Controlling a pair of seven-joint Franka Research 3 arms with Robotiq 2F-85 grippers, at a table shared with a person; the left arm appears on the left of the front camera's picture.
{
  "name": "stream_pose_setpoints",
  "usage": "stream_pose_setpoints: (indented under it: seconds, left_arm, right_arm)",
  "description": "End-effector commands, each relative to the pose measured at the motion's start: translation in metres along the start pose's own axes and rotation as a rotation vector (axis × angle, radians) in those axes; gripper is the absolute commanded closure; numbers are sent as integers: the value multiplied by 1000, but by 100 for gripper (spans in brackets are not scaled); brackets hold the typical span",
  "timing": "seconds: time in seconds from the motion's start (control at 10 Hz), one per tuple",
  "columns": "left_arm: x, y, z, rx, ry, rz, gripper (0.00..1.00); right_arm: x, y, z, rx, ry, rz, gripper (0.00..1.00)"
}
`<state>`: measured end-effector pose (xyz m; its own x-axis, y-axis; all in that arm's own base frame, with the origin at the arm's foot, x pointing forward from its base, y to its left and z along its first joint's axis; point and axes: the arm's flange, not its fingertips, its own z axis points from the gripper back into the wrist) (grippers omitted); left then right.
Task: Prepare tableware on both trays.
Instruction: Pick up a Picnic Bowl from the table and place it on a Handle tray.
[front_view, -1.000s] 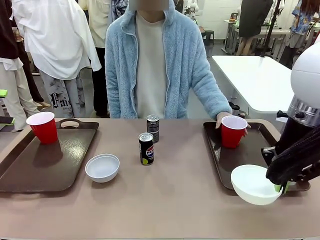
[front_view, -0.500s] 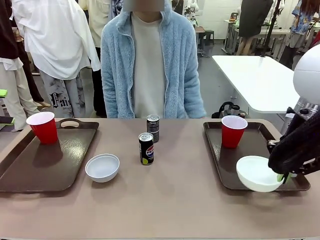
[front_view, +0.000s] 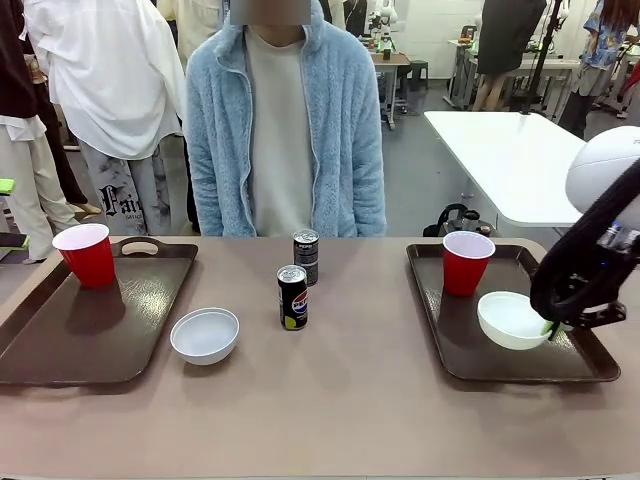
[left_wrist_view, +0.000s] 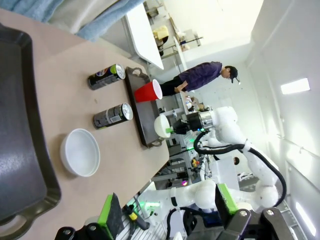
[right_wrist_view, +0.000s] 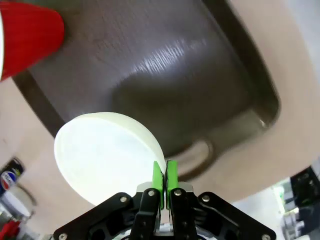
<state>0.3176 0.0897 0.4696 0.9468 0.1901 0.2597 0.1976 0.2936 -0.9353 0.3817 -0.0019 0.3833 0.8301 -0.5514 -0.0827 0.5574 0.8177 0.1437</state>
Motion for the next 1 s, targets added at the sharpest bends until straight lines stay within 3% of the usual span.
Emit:
stream_pose_setpoints:
  seconds: [0.0,0.2,0.4,0.5,0.6,0.7,0.8,0.9]
  left_arm:
    - [0,0,0,-23,-14,-19,0]
    - [0,0,0,-23,-14,-19,0]
    - [0,0,0,-23,-14,-19,0]
    - [0,0,0,-23,-14,-19,0]
    - [0,0,0,-23,-14,-19,0]
    - [0,0,0,-23,-14,-19,0]
    - [0,0,0,-23,-14,-19,0]
    - [0,0,0,-23,-14,-19,0]
  right_arm:
    - [15,18,-19,46,-19,38,100]
    - [24,25,-32,33,-9,41,100]
    - [29,28,-34,25,-12,28,71]
    - [27,29,-31,25,-17,29,34]
    - [21,27,-24,14,-21,35,11]
    - [13,24,-12,2,-29,34,0]
    - [0,19,4,-21,-47,64,12]
    - [-14,18,20,-46,-71,113,0]
